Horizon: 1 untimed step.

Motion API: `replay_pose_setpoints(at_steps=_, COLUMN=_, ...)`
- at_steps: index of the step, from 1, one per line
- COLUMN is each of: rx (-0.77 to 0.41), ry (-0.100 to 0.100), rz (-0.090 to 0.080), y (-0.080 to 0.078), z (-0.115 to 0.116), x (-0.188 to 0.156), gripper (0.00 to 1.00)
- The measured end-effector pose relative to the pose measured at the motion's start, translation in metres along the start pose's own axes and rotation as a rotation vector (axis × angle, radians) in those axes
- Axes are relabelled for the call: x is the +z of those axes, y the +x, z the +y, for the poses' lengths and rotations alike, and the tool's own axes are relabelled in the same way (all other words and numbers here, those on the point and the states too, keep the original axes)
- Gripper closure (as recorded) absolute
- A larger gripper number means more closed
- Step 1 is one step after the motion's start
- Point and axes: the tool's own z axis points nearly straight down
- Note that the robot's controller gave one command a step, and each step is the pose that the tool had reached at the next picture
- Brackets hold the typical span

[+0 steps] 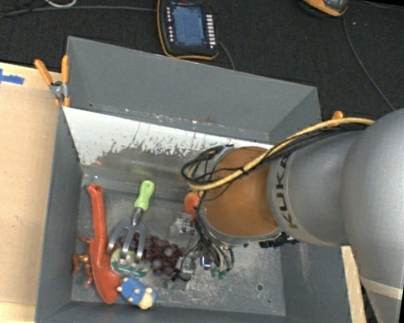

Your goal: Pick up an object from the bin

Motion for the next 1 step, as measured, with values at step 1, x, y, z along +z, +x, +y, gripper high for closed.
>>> replay_pose_setpoints(at_steps=1, rx=0.020, ry=0.000, rz=0.010, y=0.0185, z=0.0291, x=0.0105, gripper=0.00)
